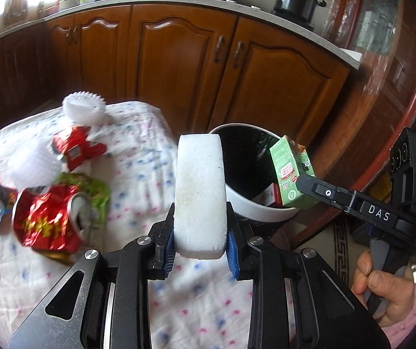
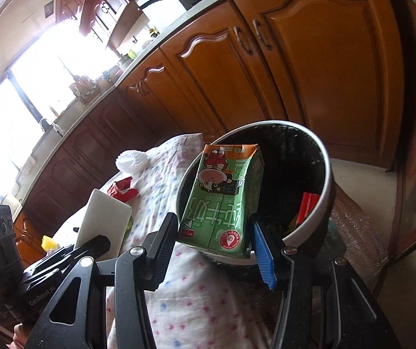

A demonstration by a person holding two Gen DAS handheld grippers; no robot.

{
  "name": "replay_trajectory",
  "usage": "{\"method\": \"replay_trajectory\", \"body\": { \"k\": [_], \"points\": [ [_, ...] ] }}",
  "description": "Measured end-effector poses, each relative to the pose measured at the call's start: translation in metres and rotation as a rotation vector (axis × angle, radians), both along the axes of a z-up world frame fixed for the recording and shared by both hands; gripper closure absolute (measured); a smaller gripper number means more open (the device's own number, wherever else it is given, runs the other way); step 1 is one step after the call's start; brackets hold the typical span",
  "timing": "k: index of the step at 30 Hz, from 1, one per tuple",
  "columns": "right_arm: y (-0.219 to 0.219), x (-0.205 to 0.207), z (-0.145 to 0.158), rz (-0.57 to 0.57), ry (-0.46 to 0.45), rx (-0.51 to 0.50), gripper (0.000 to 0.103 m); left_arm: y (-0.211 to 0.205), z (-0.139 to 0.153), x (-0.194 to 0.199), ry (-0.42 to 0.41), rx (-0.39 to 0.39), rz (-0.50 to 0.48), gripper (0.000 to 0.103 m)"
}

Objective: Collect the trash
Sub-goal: 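Carry the foam block and green carton over the bin and release both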

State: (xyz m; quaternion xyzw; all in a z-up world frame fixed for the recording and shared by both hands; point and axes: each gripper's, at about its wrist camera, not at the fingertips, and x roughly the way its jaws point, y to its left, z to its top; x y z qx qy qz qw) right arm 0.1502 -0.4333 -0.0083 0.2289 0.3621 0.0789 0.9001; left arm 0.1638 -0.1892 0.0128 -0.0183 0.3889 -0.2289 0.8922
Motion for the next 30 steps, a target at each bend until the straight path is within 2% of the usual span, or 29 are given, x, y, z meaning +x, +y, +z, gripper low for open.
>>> {"method": "replay_trajectory", "body": {
  "k": [12, 18, 30],
  "points": [
    [-0.028, 0.017, -0.005, -0.018, 0.025, -0.026, 0.051, -0.048, 0.001, 0.027, 0.023, 0.014, -0.068, 0.077],
    [-0.037, 0.029, -0.008, -0.014, 0.040, -0.037, 0.051, -0.072, -0.006, 0.048, 0.062, 0.027, -0.097, 0.077],
    [-0.049, 0.047, -0.019, -0.018, 0.086, -0.027, 0.049, -0.098, -0.020, 0.074, 0.106, 0.045, -0.120, 0.076]
  ]
}}
